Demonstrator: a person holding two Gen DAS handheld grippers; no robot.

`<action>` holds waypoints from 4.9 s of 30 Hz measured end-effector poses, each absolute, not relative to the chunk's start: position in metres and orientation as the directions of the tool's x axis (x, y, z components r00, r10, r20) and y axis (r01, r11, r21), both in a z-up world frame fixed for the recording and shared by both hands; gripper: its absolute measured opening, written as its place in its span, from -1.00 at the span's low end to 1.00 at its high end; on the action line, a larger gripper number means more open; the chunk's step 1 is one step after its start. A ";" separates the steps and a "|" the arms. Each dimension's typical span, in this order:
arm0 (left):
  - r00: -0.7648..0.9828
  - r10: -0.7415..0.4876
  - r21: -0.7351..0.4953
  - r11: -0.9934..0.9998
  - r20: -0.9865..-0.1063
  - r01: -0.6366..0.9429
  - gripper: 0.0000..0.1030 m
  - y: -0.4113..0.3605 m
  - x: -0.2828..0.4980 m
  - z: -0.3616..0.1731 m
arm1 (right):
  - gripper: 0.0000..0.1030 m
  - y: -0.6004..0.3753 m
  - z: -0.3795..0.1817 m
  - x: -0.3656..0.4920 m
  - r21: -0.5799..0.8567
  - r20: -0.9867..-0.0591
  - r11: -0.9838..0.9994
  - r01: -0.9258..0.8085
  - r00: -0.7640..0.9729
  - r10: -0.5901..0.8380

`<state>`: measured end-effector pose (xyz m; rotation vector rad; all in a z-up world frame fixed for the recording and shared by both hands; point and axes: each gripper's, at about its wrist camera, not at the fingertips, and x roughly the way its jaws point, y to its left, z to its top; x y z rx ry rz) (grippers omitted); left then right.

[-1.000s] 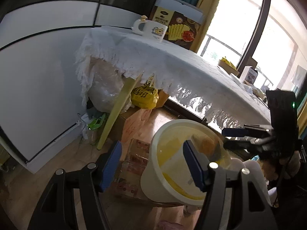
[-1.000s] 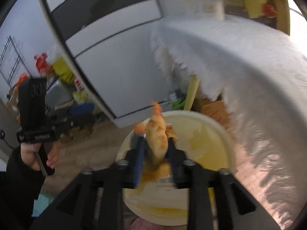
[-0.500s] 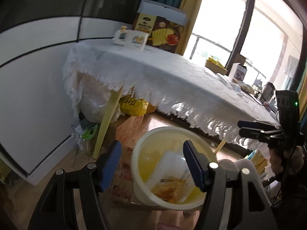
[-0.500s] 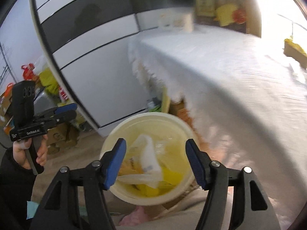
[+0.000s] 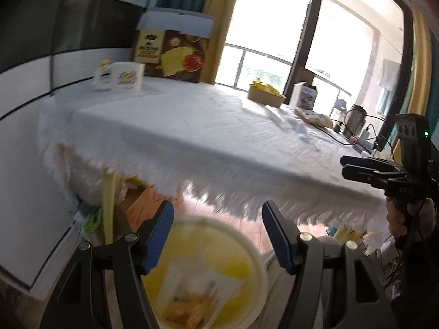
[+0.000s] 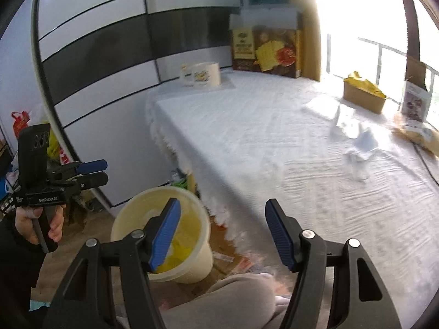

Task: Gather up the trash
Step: 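Move both tools back over the table toward the masks and bubble wrap, then grasp the white face masks with the right gripper, then grasp the clear bubble wrap with the left gripper while the right gripper holds the masks, then carry the bubble wrap and masks over the cream bucket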

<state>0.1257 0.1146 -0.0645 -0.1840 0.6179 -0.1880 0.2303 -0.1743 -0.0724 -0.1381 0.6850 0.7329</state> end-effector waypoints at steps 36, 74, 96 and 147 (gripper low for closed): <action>0.749 -0.327 -0.197 0.945 -0.577 0.261 0.35 0.027 0.325 -0.030 | 0.21 -0.245 -0.063 0.476 0.085 -0.730 0.871 -0.484 0.565 0.385; 0.616 -0.375 -0.238 0.925 -0.693 0.295 0.46 -0.021 0.516 -0.048 | -0.78 -0.237 -0.086 0.541 0.160 -0.704 0.922 -0.351 0.614 0.356; 0.572 -0.230 0.005 0.925 -0.788 0.379 -0.72 -0.072 0.566 -0.081 | -0.78 -0.280 -0.054 0.510 0.224 -0.592 0.899 -0.376 0.680 0.432; 0.785 -0.291 -0.134 0.956 -0.547 0.261 -0.83 0.025 0.189 0.004 | -0.78 -0.217 -0.040 0.277 -0.061 -0.583 0.834 -0.549 0.698 0.417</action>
